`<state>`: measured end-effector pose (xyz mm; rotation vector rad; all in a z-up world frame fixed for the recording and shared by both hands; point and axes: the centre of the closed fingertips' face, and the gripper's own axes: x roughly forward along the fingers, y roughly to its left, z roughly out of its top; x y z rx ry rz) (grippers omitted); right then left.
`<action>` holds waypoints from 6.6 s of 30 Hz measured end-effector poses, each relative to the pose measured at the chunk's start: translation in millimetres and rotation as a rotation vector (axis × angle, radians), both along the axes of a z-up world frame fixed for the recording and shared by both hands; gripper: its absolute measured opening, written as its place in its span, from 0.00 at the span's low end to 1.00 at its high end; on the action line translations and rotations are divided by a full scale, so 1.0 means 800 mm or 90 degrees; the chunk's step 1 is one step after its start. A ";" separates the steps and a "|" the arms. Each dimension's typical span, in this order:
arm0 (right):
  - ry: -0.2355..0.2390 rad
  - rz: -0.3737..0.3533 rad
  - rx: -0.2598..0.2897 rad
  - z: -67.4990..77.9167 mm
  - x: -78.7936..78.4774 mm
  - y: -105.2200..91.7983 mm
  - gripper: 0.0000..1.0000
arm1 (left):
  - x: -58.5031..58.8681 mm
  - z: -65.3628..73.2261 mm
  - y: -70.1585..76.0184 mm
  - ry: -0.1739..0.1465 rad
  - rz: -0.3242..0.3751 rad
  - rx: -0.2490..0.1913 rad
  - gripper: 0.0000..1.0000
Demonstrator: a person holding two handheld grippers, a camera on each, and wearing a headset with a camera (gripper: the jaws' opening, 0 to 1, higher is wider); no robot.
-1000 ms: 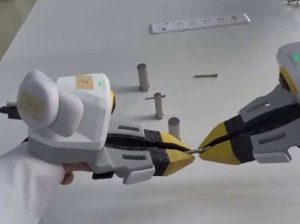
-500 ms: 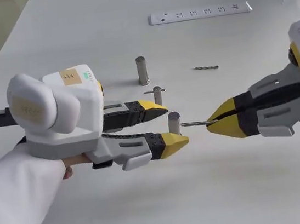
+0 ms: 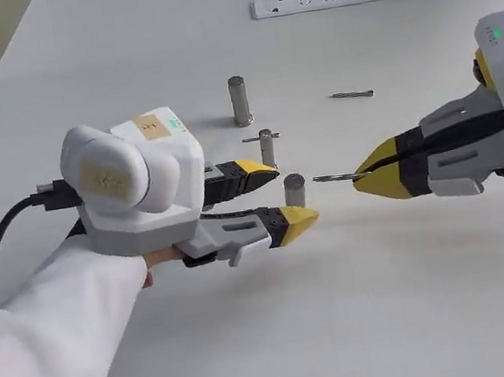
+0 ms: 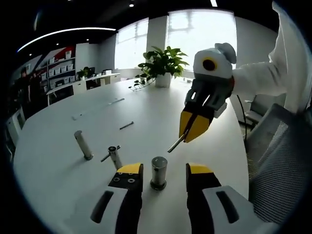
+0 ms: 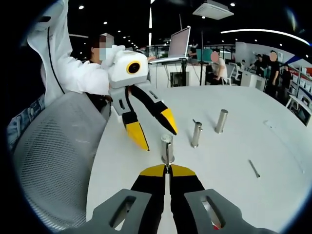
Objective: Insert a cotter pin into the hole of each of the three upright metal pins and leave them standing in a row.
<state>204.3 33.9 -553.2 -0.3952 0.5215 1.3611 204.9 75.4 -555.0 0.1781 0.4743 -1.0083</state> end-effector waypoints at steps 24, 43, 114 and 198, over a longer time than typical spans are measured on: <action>-0.002 0.034 -0.015 -0.010 0.008 0.003 0.00 | 0.010 -0.022 -0.008 0.043 -0.006 -0.001 0.13; -0.031 0.090 -0.036 -0.016 0.009 0.016 0.00 | 0.009 -0.022 -0.009 0.033 -0.051 0.010 0.12; -0.017 0.090 -0.036 -0.007 0.009 0.041 0.00 | 0.010 -0.032 -0.009 0.047 -0.045 0.023 0.13; -0.033 0.051 -0.052 -0.021 0.008 0.082 0.08 | -0.080 -0.002 0.094 0.102 0.072 -0.083 0.99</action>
